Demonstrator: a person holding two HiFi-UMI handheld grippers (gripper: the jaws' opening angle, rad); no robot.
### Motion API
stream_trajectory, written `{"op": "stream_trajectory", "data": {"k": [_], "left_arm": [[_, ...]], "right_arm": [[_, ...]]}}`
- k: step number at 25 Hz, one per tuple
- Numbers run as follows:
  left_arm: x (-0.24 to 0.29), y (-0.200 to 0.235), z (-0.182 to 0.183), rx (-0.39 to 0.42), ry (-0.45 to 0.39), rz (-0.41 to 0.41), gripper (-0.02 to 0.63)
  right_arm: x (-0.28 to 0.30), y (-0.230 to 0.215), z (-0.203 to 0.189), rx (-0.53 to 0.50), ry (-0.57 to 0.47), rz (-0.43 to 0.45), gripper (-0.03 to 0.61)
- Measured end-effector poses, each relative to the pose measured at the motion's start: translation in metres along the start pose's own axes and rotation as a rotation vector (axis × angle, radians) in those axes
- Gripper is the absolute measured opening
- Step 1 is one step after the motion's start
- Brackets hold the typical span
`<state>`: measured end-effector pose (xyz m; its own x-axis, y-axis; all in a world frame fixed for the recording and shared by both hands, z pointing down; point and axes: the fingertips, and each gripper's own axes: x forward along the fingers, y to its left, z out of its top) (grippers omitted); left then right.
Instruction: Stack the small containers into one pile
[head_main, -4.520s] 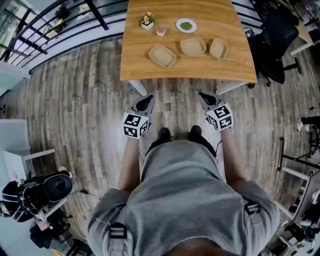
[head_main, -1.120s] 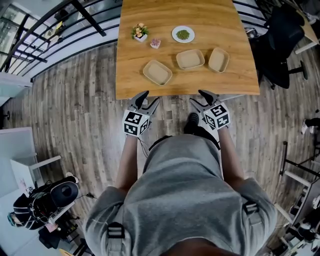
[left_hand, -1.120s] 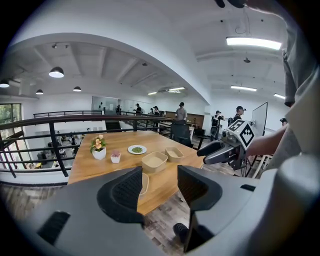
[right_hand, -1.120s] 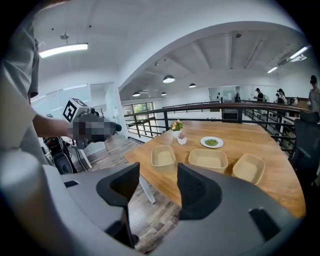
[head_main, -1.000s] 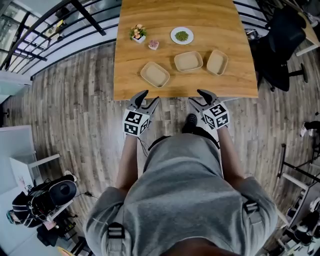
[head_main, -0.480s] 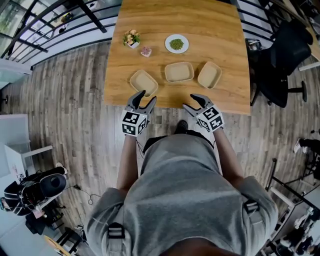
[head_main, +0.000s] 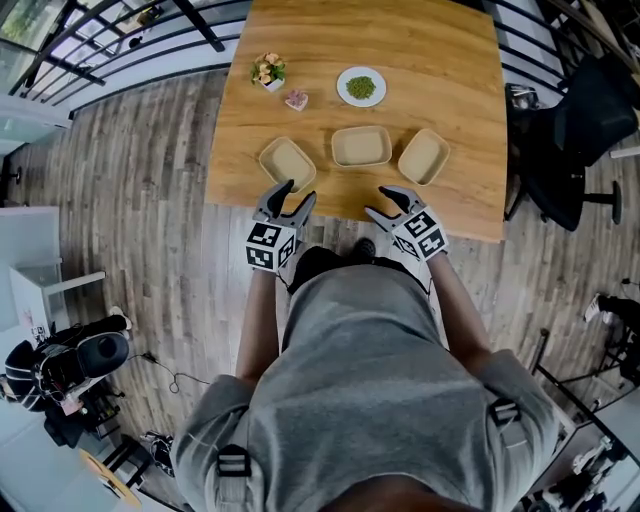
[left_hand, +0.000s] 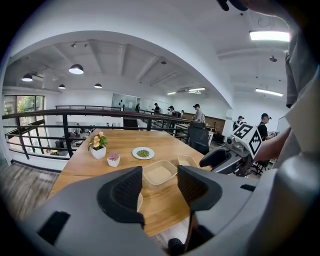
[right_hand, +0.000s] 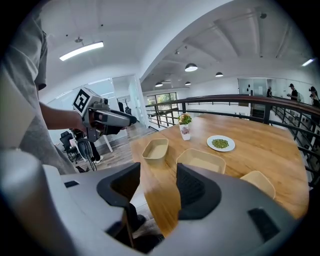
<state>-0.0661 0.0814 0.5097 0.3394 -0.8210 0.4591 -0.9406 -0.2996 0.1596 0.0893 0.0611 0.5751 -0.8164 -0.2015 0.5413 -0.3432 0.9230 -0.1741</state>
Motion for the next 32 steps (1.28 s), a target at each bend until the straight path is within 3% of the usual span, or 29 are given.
{"op": "stream_trajectory", "data": {"k": [13,25,32], "left_arm": [[0.015,0.073,0.003,-0.002,0.043,-0.010,0.224],[0.048,0.158,-0.028,-0.064,0.129,-0.059,0.224],[0.084,0.183,-0.046,-0.006,0.216,-0.107,0.224]], "right_arm": [[0.053,0.006,0.014,-0.016,0.076,-0.003,0.233],[0.088,-0.020,0.005,0.080,0.132,-0.143,0.215],[0.094,-0.037,0.012,0.155,0.117,-0.214,0.206]]}}
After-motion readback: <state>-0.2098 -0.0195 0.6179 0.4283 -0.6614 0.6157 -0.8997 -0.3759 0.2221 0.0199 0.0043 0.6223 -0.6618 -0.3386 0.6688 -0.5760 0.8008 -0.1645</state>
